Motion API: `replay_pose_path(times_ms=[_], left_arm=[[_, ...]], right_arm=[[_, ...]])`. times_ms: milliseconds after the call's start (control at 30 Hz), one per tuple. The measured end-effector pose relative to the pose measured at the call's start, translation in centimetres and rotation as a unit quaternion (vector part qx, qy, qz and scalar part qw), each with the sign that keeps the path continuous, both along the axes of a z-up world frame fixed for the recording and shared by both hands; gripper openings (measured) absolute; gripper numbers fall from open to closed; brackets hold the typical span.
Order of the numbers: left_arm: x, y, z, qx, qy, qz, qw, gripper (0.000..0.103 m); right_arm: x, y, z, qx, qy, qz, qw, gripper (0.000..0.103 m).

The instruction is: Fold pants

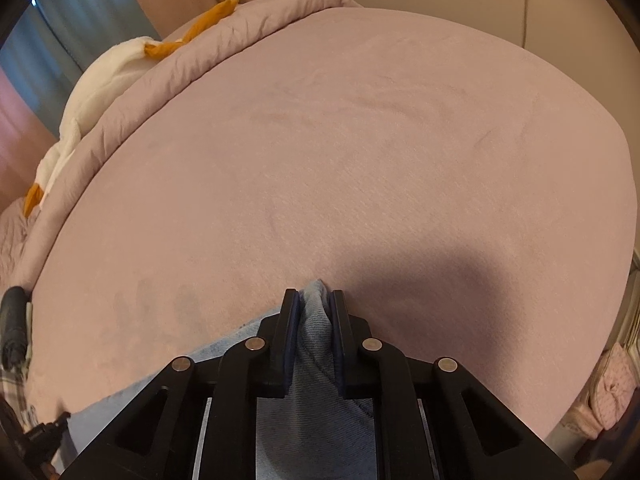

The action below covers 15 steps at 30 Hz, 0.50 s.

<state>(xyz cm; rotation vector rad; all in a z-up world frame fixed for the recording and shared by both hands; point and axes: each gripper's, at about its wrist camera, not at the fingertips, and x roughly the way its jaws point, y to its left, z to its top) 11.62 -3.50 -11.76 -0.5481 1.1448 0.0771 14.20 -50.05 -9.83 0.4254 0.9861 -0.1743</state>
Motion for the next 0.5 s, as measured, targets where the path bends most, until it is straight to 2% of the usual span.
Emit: replay_pose_path(times_ms=[233,500], left_arm=[[-0.3,-0.1,0.0,0.006,-0.006,0.003,1.0,0.004],[-0.1,-0.2,0.0,0.009,-0.006,0.002,0.9999,0.004]], right_arm=[[0.7,1.0,0.1,-0.035,0.013,0.015,0.999,0.011],[0.7,1.0,0.2,-0.04,0.011,0.018,0.999,0.012]])
